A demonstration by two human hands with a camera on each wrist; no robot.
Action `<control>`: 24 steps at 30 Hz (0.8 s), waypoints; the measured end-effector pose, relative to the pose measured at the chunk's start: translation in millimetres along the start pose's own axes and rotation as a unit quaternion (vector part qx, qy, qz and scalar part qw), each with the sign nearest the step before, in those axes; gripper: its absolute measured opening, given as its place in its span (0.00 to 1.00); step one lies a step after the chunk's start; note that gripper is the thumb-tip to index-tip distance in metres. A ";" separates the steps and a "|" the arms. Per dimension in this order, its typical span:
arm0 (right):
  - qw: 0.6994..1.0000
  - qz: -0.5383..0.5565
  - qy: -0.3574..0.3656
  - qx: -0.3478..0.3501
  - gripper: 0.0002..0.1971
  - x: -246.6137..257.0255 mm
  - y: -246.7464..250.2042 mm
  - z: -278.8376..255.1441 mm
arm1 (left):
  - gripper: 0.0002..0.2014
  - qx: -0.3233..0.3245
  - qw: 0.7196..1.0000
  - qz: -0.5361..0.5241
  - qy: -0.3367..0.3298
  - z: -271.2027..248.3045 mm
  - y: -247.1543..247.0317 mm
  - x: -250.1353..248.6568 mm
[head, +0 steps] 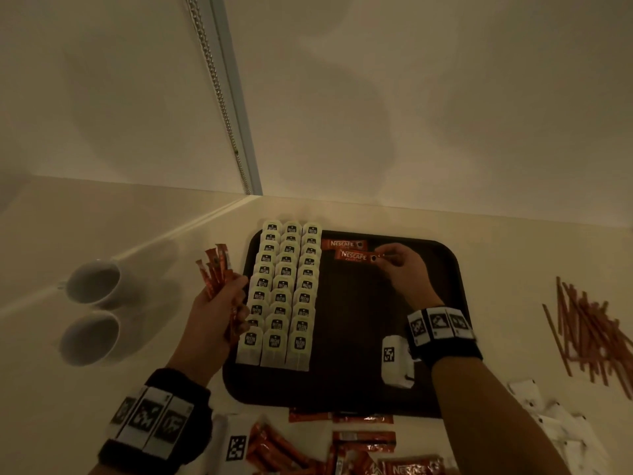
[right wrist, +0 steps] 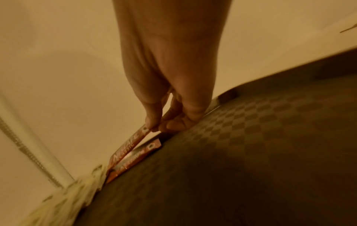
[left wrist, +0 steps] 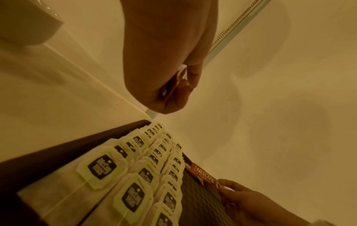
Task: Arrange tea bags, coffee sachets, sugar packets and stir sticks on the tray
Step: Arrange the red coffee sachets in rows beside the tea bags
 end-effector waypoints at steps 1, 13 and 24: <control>1.000 -0.011 0.003 0.006 0.09 -1.3 -5.0 5.5 | 0.04 0.005 1.000 -0.003 0.006 0.1 1.1 0.0; 0.998 -0.045 0.028 -0.045 0.07 1.3 -33.0 26.2 | 0.03 0.000 1.000 0.002 -0.001 0.8 9.4 -3.0; 0.994 -0.068 0.031 -0.075 0.09 -1.0 -37.3 33.3 | 0.05 0.018 1.000 -0.009 0.010 1.6 5.2 2.1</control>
Point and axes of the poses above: each hand's wrist, its own z-axis towards the middle knuckle, its own y-axis out of the back of the hand, x = y × z, the point moved 3 cm from there along z, towards the middle knuckle, and after that the axes turned 10 degrees about -x, right-handed, at the moved point
